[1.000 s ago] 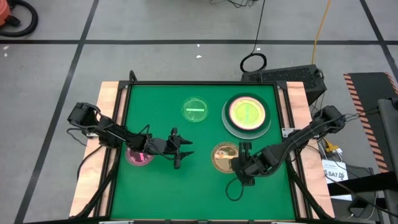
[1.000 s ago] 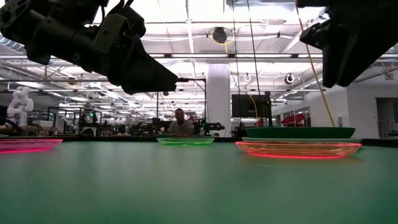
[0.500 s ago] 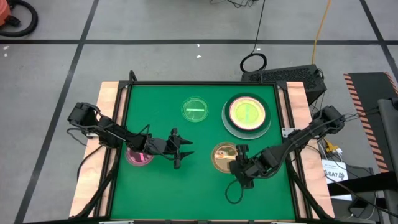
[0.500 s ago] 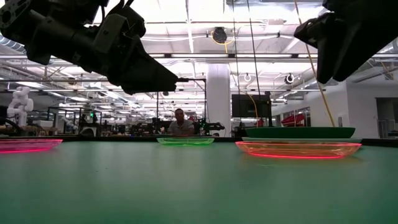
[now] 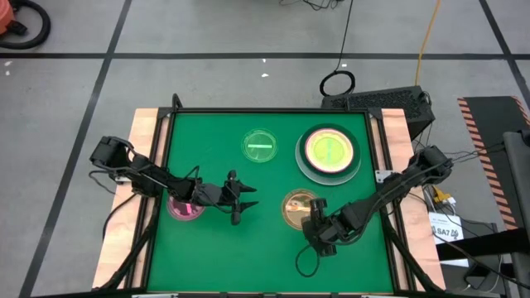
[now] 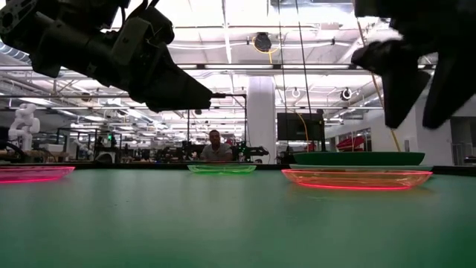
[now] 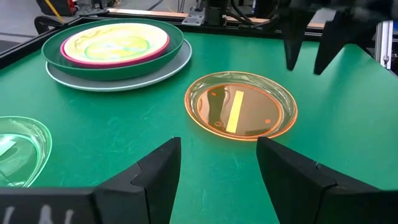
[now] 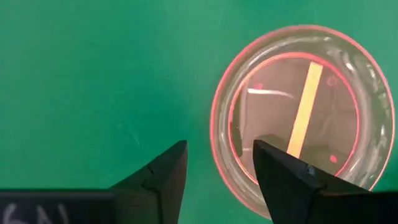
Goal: Stack plastic plates
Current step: Stack the orange transparent plate on the green transparent plate
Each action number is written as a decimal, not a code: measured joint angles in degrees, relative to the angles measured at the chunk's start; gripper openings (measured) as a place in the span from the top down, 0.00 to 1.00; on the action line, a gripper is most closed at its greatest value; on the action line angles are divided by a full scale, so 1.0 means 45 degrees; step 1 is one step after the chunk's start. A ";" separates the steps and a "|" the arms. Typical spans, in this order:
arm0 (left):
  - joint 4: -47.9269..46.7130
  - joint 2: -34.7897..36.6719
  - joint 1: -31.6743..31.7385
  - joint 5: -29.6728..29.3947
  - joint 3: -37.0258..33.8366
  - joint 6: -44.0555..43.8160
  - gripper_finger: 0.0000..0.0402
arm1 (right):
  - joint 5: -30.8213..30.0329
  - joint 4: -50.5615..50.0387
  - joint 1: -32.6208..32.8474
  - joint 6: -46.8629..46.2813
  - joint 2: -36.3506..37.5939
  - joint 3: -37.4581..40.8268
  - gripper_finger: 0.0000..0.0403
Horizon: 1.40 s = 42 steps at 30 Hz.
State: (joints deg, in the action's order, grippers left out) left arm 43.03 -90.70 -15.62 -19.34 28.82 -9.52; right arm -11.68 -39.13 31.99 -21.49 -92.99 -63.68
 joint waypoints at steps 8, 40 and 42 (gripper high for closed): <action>0.0010 0.0000 0.0058 -0.0002 0.0000 0.0272 0.46 | -0.0014 0.0105 0.0000 0.0292 -0.1012 0.0000 0.57; 0.0024 0.0000 0.0073 -0.0002 0.0024 0.0722 0.46 | -0.0086 0.0267 -0.0034 0.1038 -0.2103 0.0010 0.79; 0.0024 0.0000 0.0073 -0.0002 0.0024 0.0725 0.46 | -0.0116 0.0267 -0.0039 0.1073 -0.2108 0.0010 0.84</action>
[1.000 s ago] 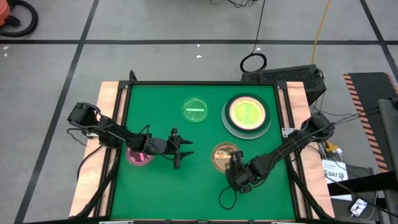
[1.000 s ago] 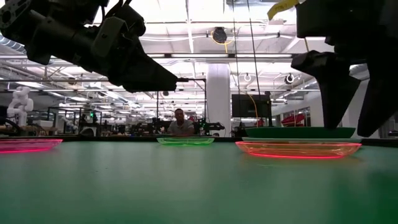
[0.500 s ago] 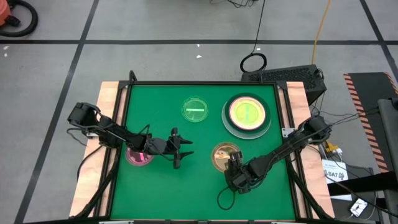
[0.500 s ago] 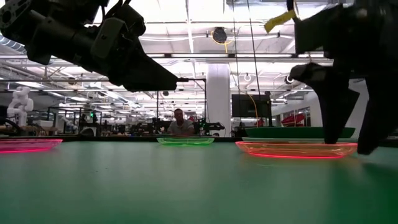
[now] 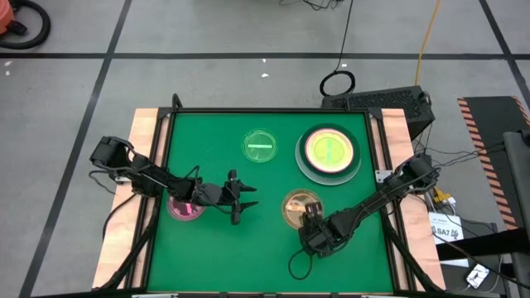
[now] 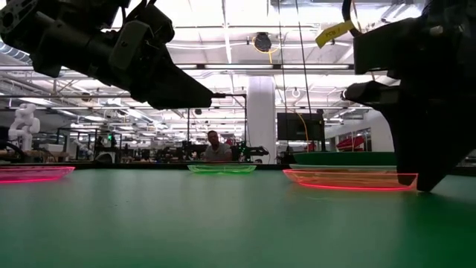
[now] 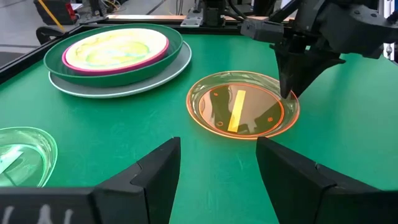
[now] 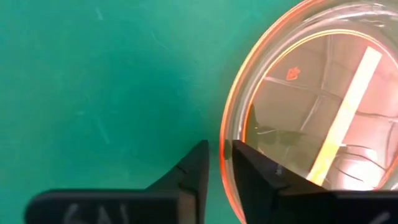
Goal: Stack plastic plates
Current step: Stack the orange transparent plate on the green transparent plate
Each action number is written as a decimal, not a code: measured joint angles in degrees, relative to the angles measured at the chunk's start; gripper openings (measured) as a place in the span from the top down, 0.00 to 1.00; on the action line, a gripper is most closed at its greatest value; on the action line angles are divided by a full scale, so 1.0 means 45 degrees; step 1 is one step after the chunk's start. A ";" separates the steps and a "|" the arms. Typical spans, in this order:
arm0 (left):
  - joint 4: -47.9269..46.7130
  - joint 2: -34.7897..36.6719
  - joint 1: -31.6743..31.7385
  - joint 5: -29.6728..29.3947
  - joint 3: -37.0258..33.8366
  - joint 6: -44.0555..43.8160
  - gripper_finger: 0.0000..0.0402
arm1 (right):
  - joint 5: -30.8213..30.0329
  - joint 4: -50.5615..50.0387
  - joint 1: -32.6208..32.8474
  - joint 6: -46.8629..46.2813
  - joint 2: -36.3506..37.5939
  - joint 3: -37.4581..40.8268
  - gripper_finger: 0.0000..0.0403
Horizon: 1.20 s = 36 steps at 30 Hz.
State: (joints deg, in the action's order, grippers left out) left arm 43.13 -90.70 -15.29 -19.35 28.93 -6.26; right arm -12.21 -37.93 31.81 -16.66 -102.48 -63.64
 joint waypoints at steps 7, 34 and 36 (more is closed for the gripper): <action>0.0000 0.0000 0.0000 -0.0005 0.0000 0.0024 0.46 | -0.0032 0.0000 0.0000 0.0345 0.0000 0.0000 0.96; 0.0000 0.0000 0.0141 -0.0005 0.0000 -0.0019 0.46 | -0.0298 -0.0444 0.0000 0.0533 0.0000 -0.1104 1.00; 0.0000 0.0000 0.0141 -0.0005 0.0000 -0.0019 0.46 | -0.0310 -0.0708 0.0000 0.0533 0.0000 -0.1406 1.00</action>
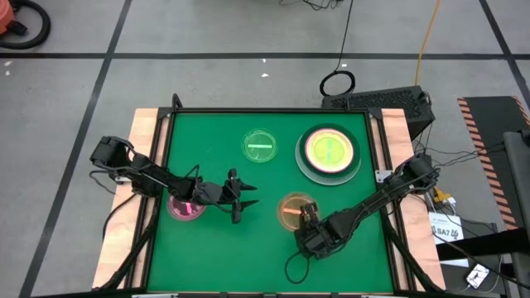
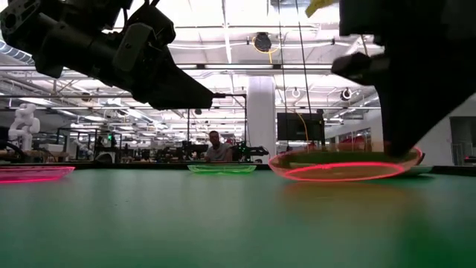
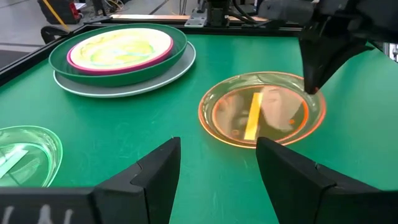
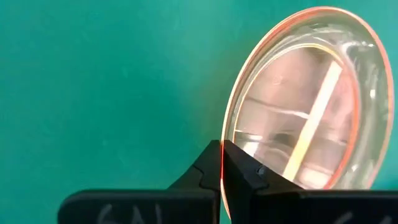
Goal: Stack plastic plates
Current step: Stack the orange transparent plate on the green transparent plate
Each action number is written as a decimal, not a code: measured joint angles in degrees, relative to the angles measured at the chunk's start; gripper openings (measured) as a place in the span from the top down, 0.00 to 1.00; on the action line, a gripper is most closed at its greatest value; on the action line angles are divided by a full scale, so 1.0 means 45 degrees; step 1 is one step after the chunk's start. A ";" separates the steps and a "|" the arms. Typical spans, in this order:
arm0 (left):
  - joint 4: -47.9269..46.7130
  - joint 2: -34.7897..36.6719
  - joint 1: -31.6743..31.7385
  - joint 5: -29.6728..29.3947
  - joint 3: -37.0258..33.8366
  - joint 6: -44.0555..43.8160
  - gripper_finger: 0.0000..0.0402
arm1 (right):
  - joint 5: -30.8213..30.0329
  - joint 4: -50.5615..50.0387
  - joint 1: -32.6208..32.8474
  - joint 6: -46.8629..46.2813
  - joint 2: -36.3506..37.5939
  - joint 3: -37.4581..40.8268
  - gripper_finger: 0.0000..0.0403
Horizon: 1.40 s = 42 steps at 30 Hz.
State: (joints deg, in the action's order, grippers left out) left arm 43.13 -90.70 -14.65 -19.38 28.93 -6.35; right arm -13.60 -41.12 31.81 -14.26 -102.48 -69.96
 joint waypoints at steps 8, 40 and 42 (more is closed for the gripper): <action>0.0000 0.0000 0.0000 0.0000 0.0000 -0.0034 0.46 | -0.0624 -0.1080 0.0011 0.0000 0.0000 -0.1054 1.00; -0.0005 0.0000 0.0002 0.0000 0.0005 -0.0022 0.46 | -0.1701 -0.2984 0.0039 -0.0437 0.0000 -0.2258 1.00; -0.0005 0.0000 0.0002 -0.0002 0.0005 -0.0022 0.46 | -0.1719 -0.3553 0.0039 -0.0437 0.0000 -0.2668 1.00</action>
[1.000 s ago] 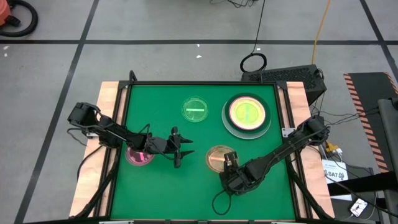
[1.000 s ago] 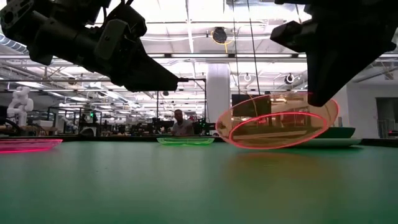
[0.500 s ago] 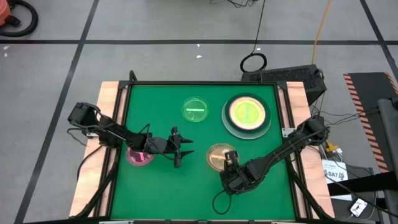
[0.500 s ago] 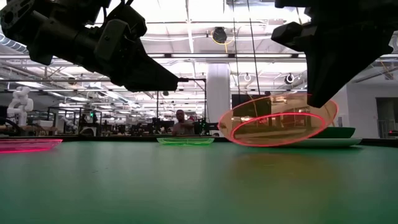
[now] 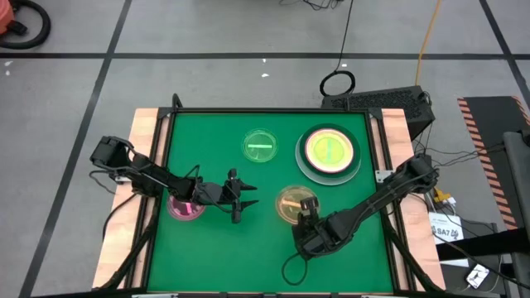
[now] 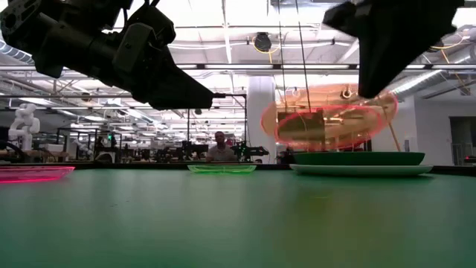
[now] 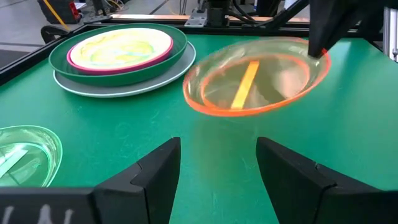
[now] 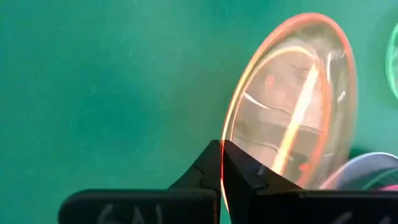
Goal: Stack plastic plates
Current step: Stack the orange transparent plate on the green transparent plate
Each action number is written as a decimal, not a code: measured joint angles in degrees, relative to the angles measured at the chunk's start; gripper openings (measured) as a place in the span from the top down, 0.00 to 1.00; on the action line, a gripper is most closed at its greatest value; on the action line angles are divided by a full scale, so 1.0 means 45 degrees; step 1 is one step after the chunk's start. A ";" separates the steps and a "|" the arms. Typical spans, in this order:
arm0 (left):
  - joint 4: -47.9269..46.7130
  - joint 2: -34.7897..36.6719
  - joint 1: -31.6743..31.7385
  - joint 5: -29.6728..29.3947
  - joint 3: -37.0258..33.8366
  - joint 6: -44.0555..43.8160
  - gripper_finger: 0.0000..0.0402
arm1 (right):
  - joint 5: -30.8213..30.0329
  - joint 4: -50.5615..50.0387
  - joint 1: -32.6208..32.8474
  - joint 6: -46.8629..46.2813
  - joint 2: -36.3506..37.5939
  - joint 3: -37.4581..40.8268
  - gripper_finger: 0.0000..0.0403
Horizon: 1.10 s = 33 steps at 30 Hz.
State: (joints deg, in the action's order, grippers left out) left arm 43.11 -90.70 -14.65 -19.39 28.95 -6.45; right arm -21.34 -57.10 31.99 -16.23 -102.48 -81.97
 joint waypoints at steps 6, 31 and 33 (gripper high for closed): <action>0.0000 0.0000 -0.0002 0.0002 0.0000 -0.0001 0.46 | -0.0640 -0.1570 -0.0004 -0.0004 0.0000 -0.1156 1.00; -0.0004 0.0000 -0.0002 0.0001 0.0000 0.0000 0.46 | -0.2633 -0.7186 -0.1551 -0.1430 0.0005 -0.2500 1.00; -0.0005 0.0000 -0.0002 0.0002 0.0000 0.0027 0.46 | -0.2633 -0.7228 -0.1765 -0.1573 0.0005 -0.2498 1.00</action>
State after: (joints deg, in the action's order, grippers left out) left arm 43.09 -90.70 -14.66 -19.38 28.95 -6.33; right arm -33.19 -89.63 24.04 -23.31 -102.45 -93.21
